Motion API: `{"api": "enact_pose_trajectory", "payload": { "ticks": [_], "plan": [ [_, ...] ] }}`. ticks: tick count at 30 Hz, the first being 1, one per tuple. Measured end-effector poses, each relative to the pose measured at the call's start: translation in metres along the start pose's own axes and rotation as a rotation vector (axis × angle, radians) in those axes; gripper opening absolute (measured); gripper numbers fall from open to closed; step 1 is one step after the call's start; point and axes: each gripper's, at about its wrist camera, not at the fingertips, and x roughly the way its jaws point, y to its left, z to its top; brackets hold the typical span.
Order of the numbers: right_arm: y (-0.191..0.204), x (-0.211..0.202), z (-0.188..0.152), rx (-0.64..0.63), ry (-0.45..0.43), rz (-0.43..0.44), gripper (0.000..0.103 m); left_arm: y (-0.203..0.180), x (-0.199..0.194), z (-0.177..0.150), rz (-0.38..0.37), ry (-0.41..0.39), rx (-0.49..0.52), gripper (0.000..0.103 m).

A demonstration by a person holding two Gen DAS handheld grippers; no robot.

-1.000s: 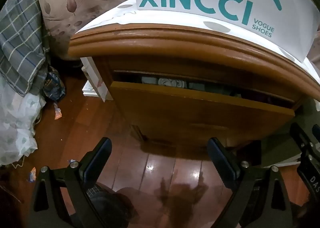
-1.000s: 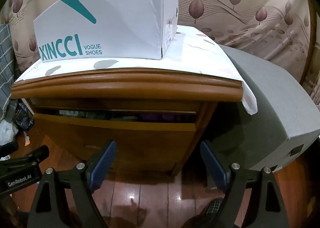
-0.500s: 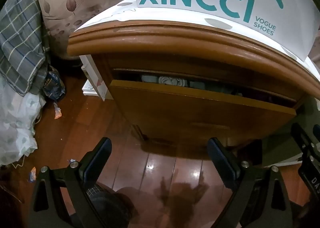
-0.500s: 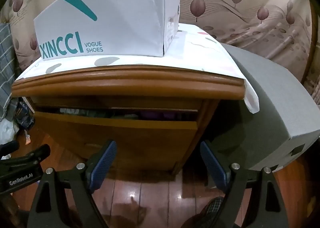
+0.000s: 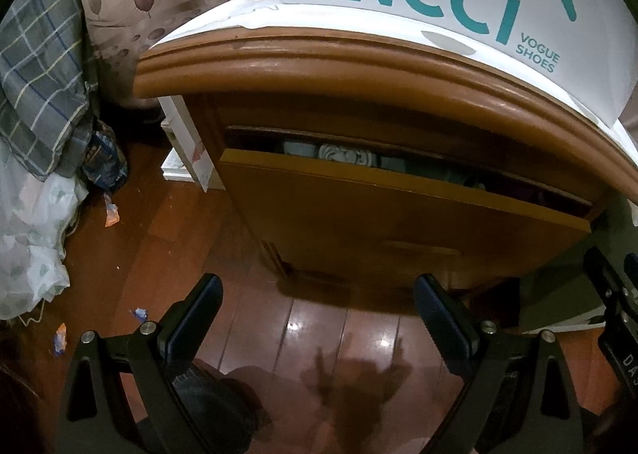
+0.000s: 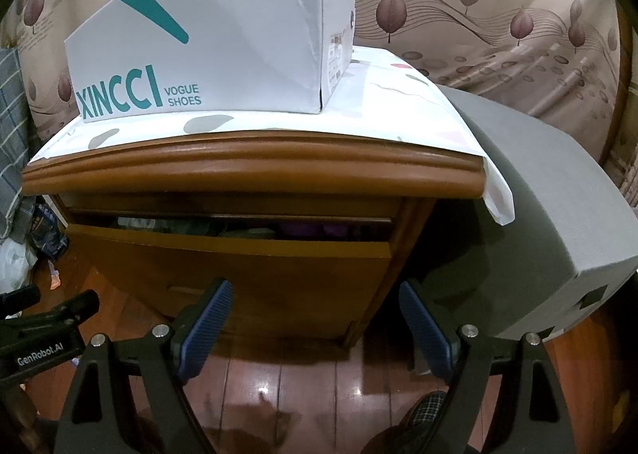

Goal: Take underwear out of drawer

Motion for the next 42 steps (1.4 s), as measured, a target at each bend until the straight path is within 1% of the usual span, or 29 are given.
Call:
{"api": "enact_pose_trajectory", "payload": {
  "ticks": [8, 15, 19, 42],
  "plan": [
    [-0.0008, -0.0014, 0.0007, 0.000, -0.003, 0.000, 0.088, -0.0011, 0.0021, 0.0027, 0.005, 0.006, 0.001, 0.096],
    [-0.0030, 0.0002, 0.0008, 0.005, 0.000, -0.001, 0.088, -0.0009, 0.0035, 0.0035, -0.006, 0.012, -0.005, 0.096],
    [-0.0035, 0.0007, 0.0016, 0.004, 0.000, 0.001, 0.088, -0.0022, 0.0029, 0.0031, -0.001, 0.003, -0.002, 0.096],
    [-0.0030, 0.0007, 0.0003, -0.002, 0.010, -0.002, 0.088, -0.0038, 0.0019, 0.0003, -0.008, 0.004, -0.004, 0.095]
  ]
}}
